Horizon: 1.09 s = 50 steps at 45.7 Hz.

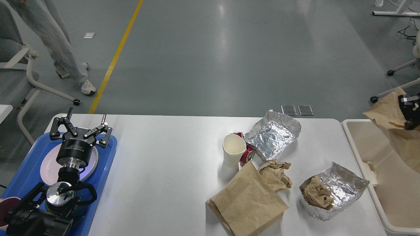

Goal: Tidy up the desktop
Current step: 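Grasp the brown paper bag and carry it into the white bin, then release the bag inside the bin with the right gripper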

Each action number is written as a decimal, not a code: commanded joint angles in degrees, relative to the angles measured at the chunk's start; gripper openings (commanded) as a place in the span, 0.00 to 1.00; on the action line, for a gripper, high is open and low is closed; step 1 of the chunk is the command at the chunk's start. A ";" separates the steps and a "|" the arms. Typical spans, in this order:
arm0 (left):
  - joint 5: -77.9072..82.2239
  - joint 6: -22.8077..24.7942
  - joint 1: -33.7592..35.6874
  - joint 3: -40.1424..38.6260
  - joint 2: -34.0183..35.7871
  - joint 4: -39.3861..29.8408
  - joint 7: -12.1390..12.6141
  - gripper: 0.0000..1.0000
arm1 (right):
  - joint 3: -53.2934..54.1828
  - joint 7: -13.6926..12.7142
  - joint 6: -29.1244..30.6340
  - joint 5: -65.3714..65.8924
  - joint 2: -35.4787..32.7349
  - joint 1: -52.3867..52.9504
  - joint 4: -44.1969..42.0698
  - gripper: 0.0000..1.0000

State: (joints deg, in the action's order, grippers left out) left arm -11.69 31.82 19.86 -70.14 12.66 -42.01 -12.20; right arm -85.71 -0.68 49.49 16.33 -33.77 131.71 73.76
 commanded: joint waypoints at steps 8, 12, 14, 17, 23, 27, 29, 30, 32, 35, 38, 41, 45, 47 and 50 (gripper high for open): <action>0.00 0.00 0.01 0.00 0.00 0.00 -0.01 0.96 | -9.91 7.27 -6.33 -6.05 -1.30 3.20 1.38 0.00; 0.00 0.00 0.01 0.00 0.00 0.00 -0.01 0.96 | -11.50 7.10 -7.39 -5.88 -3.31 3.02 1.12 0.00; 0.00 0.00 0.01 0.00 0.00 0.00 -0.01 0.96 | -11.67 6.57 -8.08 -4.92 -5.24 2.50 0.60 0.00; 0.00 0.00 0.01 0.09 0.00 0.00 -0.01 0.96 | -10.80 5.87 -11.24 -2.54 -8.58 0.05 -2.12 0.00; 0.00 0.00 0.01 0.09 0.00 0.00 -0.01 0.96 | -6.85 2.18 -19.42 -1.48 -14.04 -10.23 -8.97 0.00; 0.00 0.00 0.01 0.01 0.00 0.00 -0.01 0.96 | 0.43 2.00 -23.02 -1.83 -16.41 -19.98 -14.77 0.00; 0.00 0.00 0.01 0.09 0.00 0.00 -0.01 0.96 | 4.74 1.91 -23.91 -1.92 -17.73 -25.43 -17.59 0.00; 0.00 0.00 0.01 0.09 0.00 0.00 -0.01 0.96 | 7.29 1.83 -24.26 -2.01 -18.34 -28.41 -19.17 0.00; 0.00 0.00 0.01 0.01 0.00 0.00 -0.01 0.96 | 11.95 1.74 -24.61 -2.18 -18.88 -34.30 -22.42 0.00; 0.00 0.00 0.01 0.09 0.00 0.00 -0.01 0.96 | 19.50 1.74 -25.40 -2.45 -18.53 -43.18 -28.04 0.00; 0.00 0.00 0.01 0.09 0.00 0.00 -0.01 0.96 | 27.76 1.74 -27.33 -2.54 -17.91 -52.14 -33.14 0.00; 0.00 0.00 0.01 0.00 0.00 0.00 -0.01 0.96 | 35.59 1.56 -29.70 -2.54 -16.07 -61.72 -37.98 0.00; 0.00 0.00 0.01 0.01 0.00 0.00 -0.01 0.96 | 42.37 1.47 -31.29 -2.45 -11.42 -71.49 -45.18 0.00; 0.00 0.00 0.01 0.01 0.00 0.00 -0.01 0.96 | 43.43 1.47 -31.82 -2.45 -8.61 -75.01 -49.48 0.00; 0.00 0.00 0.01 0.00 0.00 0.00 -0.01 0.96 | 43.96 1.47 -33.04 -2.45 -3.78 -79.67 -56.60 0.00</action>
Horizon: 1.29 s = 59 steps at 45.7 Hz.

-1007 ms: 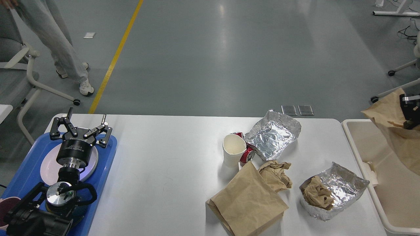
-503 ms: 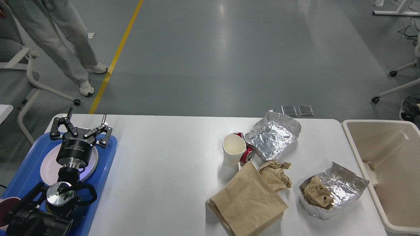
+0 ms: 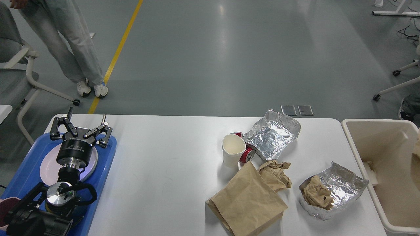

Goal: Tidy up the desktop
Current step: 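Release the bag inside the bin with the right gripper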

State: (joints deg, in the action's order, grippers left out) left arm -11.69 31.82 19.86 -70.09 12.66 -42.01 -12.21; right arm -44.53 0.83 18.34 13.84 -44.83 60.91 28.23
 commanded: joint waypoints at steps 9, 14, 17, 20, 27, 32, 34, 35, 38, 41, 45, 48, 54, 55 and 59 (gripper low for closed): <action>0.00 0.00 0.00 -0.05 0.00 0.00 -0.01 0.96 | 8.40 -1.09 -10.77 0.04 17.92 -22.49 -22.16 0.00; 0.00 0.00 0.00 -0.05 0.00 0.00 -0.01 0.96 | 8.85 -1.97 -12.88 0.04 18.99 -24.17 -22.34 0.00; 0.00 0.00 0.00 -0.05 0.00 0.00 -0.01 0.96 | 9.02 -2.06 -13.85 -0.04 19.07 -24.61 -22.25 0.00; 0.00 0.00 0.00 -0.05 0.00 0.00 -0.01 0.96 | 9.02 -1.97 -14.12 -0.04 19.08 -25.58 -22.34 0.00; 0.00 0.00 0.00 -0.05 0.00 0.00 -0.01 0.96 | 9.11 -1.97 -14.12 -0.04 19.78 -26.19 -22.25 0.00; 0.00 0.00 0.00 -0.05 0.00 0.00 -0.01 0.96 | 9.11 -1.97 -14.12 -0.04 19.95 -26.28 -22.25 0.00; 0.00 0.00 0.00 -0.05 0.00 0.00 -0.01 0.96 | 9.11 -1.97 -14.12 -0.04 20.13 -26.37 -22.25 0.00; 0.00 0.00 0.00 -0.05 0.00 0.00 -0.01 0.96 | 9.11 -1.97 -14.12 -0.04 20.30 -26.54 -22.25 0.00; 0.00 0.00 0.00 -0.05 0.00 0.00 -0.01 0.96 | 9.20 -1.97 -14.12 -0.04 20.39 -26.90 -22.25 0.00; 0.00 0.00 0.00 -0.05 0.00 0.00 -0.01 0.96 | 9.37 -1.88 -14.64 -0.04 20.31 -27.07 -22.34 0.14; 0.00 0.00 0.00 -0.05 0.00 0.00 -0.01 0.96 | 10.69 -1.44 -18.41 -0.04 19.95 -27.16 -22.34 0.84; 0.00 0.00 0.00 -0.05 0.00 0.00 -0.01 0.96 | 12.79 -1.36 -21.23 -0.04 19.78 -27.34 -22.08 1.00; 0.00 0.00 0.00 -0.05 0.00 0.00 -0.01 0.96 | 13.86 -1.36 -21.76 -0.04 19.69 -28.48 -21.72 1.00; 0.00 0.00 0.00 -0.05 0.00 0.00 -0.01 0.96 | 13.86 -1.36 -21.85 -0.04 19.69 -28.48 -21.63 1.00; 0.00 0.00 0.00 -0.05 0.00 0.00 -0.01 0.96 | 13.86 -1.36 -21.77 -0.04 19.60 -28.48 -21.55 1.00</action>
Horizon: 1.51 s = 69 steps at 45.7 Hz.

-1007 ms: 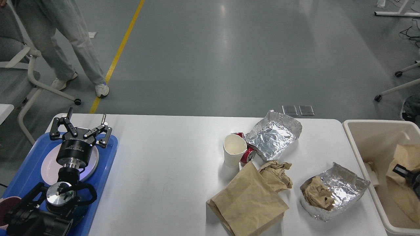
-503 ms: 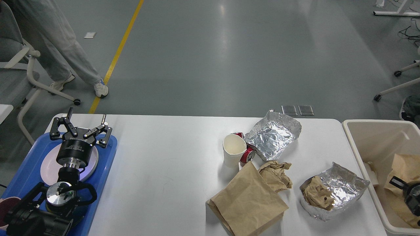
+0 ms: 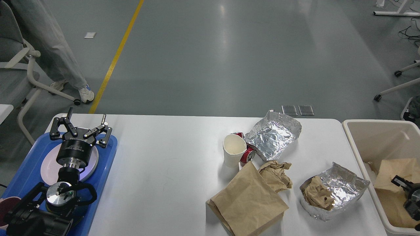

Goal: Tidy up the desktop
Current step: 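Release the bag inside the bin with the right gripper, then move the right gripper over the large brown paper bag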

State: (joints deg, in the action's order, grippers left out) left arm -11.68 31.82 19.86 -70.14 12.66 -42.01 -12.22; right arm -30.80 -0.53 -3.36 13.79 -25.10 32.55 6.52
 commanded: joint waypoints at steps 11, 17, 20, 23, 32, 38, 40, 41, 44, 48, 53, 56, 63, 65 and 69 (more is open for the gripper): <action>-0.01 0.00 0.00 0.00 0.00 0.00 0.00 0.96 | -1.10 -0.70 1.15 1.23 -1.61 3.21 1.39 1.00; -0.01 0.00 0.00 0.00 0.00 0.00 0.00 0.96 | -6.81 -3.07 9.14 3.43 -8.02 11.20 7.00 1.00; -0.01 0.00 0.00 0.00 0.00 0.00 0.00 0.96 | -11.37 -4.48 13.54 5.19 -10.57 17.44 11.40 1.00; -0.01 0.00 0.00 0.00 0.00 0.00 0.00 0.96 | -16.82 -5.36 16.79 7.03 -12.16 25.17 17.10 1.00; -0.01 0.00 0.00 0.00 0.00 0.00 0.00 0.96 | -40.20 -6.59 22.34 9.85 -12.34 55.66 43.46 1.00; -0.01 0.00 0.00 0.00 0.00 0.00 0.00 0.96 | -50.58 -6.59 31.90 9.23 -4.36 75.54 58.86 1.00; -0.01 0.00 0.00 0.00 0.00 0.00 0.00 0.96 | -51.20 -6.59 36.55 9.15 -1.45 79.23 61.06 1.00; -0.01 0.00 0.00 0.00 0.00 0.00 0.00 0.96 | -51.29 -6.59 39.10 9.15 -0.31 80.99 62.20 1.00; -0.01 0.00 0.00 0.00 0.00 0.00 0.00 0.96 | -50.94 -6.59 44.91 8.79 1.98 86.00 65.63 1.00; -0.01 0.00 0.00 0.09 0.00 0.00 0.00 0.96 | -48.93 -6.59 48.79 5.55 2.87 92.77 71.86 1.00; -0.01 -0.09 0.00 0.09 0.00 0.00 0.00 0.96 | -48.13 -6.50 49.41 1.86 4.27 102.61 80.57 1.00; -0.01 0.00 0.00 0.09 0.00 0.00 0.00 0.96 | -47.69 -6.50 49.23 0.10 6.20 107.97 84.88 1.00; -0.01 0.00 0.00 0.09 0.00 0.00 0.00 0.96 | -46.81 -5.80 48.01 -5.26 11.65 115.54 90.86 0.94; -0.01 0.00 0.00 0.09 0.00 0.00 0.00 0.96 | -45.76 -5.80 47.04 -5.53 12.53 116.07 91.39 0.93; -0.01 0.00 0.00 0.09 0.00 0.00 0.00 0.96 | -44.18 -5.80 44.14 -5.44 13.41 116.08 91.57 0.92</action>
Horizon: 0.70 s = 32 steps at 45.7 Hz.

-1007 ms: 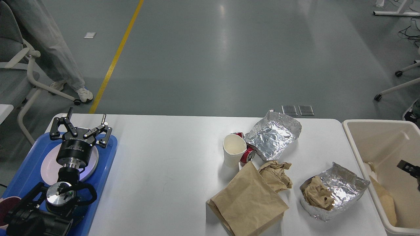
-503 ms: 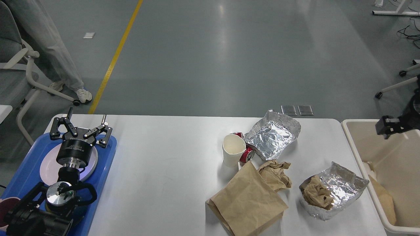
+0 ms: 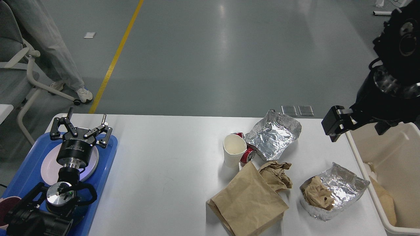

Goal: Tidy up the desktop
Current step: 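Move the right gripper over the large brown paper bag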

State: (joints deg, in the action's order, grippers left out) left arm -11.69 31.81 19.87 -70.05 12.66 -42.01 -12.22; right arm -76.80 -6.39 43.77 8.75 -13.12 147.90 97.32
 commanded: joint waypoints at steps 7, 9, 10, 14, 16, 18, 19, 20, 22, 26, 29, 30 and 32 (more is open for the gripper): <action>0.08 0.00 0.00 0.00 0.00 0.00 0.00 0.96 | 2.27 0.07 -4.13 0.04 1.43 0.64 0.59 0.94; 0.08 0.00 0.00 0.00 0.00 0.00 0.00 0.96 | 2.44 0.07 -4.30 0.04 1.35 0.55 0.51 0.94; 0.09 0.00 0.00 0.00 0.00 0.00 0.00 0.96 | 2.53 0.07 -4.39 0.04 1.26 0.55 0.50 0.95; 0.09 0.00 0.00 0.00 0.00 0.00 0.00 0.96 | 4.28 0.07 -5.09 0.13 0.99 -1.02 0.24 0.94; 0.00 0.00 0.00 0.00 0.00 0.00 0.00 0.96 | 6.30 0.07 -5.88 0.30 0.99 -3.48 0.07 0.94; 0.09 0.00 0.00 0.00 0.00 0.00 0.00 0.96 | 8.58 -0.37 -7.28 0.48 0.91 -6.99 -0.37 0.94; 0.00 0.00 0.00 0.00 0.00 0.00 0.00 0.96 | 9.81 -0.37 -8.34 0.65 0.82 -9.10 -0.72 0.94; 0.08 0.00 0.00 0.00 0.00 0.00 0.00 0.96 | 10.87 -0.46 -9.65 0.83 0.82 -11.47 -1.25 0.94; 0.00 0.00 0.00 0.00 0.00 0.00 0.00 0.96 | 12.54 -0.55 -12.20 0.83 1.08 -16.47 -2.22 0.95; 0.09 0.00 0.00 0.00 0.00 0.00 0.00 0.96 | 14.57 -0.73 -17.74 1.36 2.05 -25.53 -4.15 0.95; 0.00 0.09 0.00 0.00 0.00 0.00 0.00 0.96 | 15.10 -0.73 -20.55 3.11 4.06 -30.89 -6.08 0.94; 0.08 0.09 0.00 0.00 0.00 0.00 0.00 0.96 | 15.19 -0.73 -21.00 3.38 4.59 -32.22 -6.52 0.94; 0.09 0.09 0.00 0.00 0.00 0.00 0.09 0.96 | 15.19 -0.73 -22.05 3.82 5.47 -34.86 -7.84 0.94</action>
State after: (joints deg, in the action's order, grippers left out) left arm -11.62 31.81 19.87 -70.05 12.65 -42.01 -12.21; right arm -62.13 -7.11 24.99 10.99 -10.08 120.21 92.22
